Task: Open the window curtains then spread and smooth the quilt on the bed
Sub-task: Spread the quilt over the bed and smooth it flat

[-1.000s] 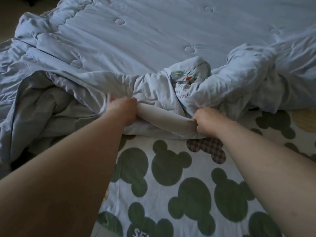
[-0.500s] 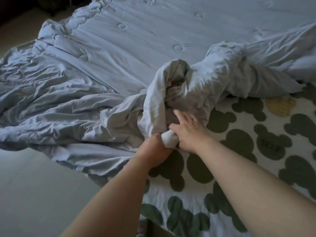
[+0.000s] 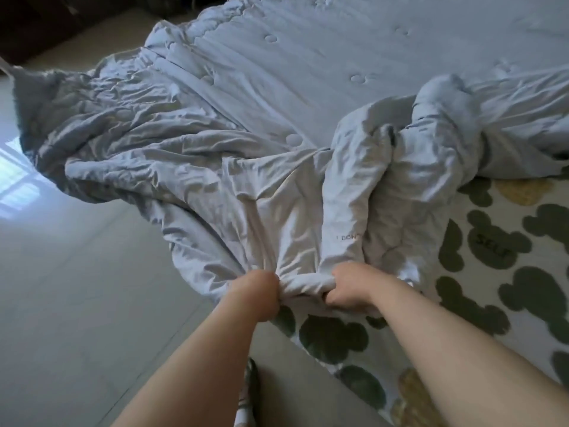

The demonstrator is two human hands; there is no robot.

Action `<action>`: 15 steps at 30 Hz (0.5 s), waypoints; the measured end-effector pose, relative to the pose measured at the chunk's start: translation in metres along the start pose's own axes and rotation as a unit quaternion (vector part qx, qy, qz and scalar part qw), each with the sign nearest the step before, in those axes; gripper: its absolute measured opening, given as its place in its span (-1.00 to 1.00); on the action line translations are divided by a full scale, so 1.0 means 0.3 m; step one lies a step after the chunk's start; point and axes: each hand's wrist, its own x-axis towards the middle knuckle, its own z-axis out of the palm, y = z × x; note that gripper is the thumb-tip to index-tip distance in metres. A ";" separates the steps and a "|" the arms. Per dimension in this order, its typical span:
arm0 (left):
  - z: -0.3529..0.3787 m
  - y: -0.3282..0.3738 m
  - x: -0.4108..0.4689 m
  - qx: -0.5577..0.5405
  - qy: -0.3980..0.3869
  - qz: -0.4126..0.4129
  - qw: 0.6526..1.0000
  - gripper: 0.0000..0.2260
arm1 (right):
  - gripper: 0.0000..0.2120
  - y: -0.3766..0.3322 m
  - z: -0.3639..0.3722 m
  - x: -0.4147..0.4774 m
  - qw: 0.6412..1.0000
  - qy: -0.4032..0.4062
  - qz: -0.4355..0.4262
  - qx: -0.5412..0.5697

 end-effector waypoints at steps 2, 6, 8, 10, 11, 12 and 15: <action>0.080 0.006 -0.049 -0.009 -0.031 0.021 0.999 -0.72 | -0.78 -0.002 0.089 -0.026 0.998 -0.053 0.022 0.001; 0.264 0.022 -0.152 -0.052 -0.107 0.022 0.993 -0.72 | -0.78 -0.022 0.250 -0.076 0.992 -0.119 0.052 0.001; 0.326 0.023 -0.172 -0.066 -0.125 0.013 0.990 -0.73 | -0.80 -0.031 0.288 -0.095 0.990 -0.131 0.054 -0.007; 0.346 0.023 -0.174 -0.070 -0.129 0.010 0.989 -0.73 | -0.76 -0.026 0.294 -0.113 0.990 -0.134 0.045 0.012; 0.340 0.027 -0.174 -0.075 -0.131 0.008 0.988 -0.71 | -0.71 -0.015 0.288 -0.119 0.990 -0.126 0.034 0.047; 0.325 0.035 -0.176 -0.084 -0.135 0.004 0.987 -0.68 | -0.63 0.003 0.277 -0.125 0.989 -0.103 0.027 0.103; 0.271 0.090 -0.169 -0.139 -0.121 0.007 0.983 -0.46 | -0.61 0.102 0.213 -0.162 0.954 0.090 0.069 0.279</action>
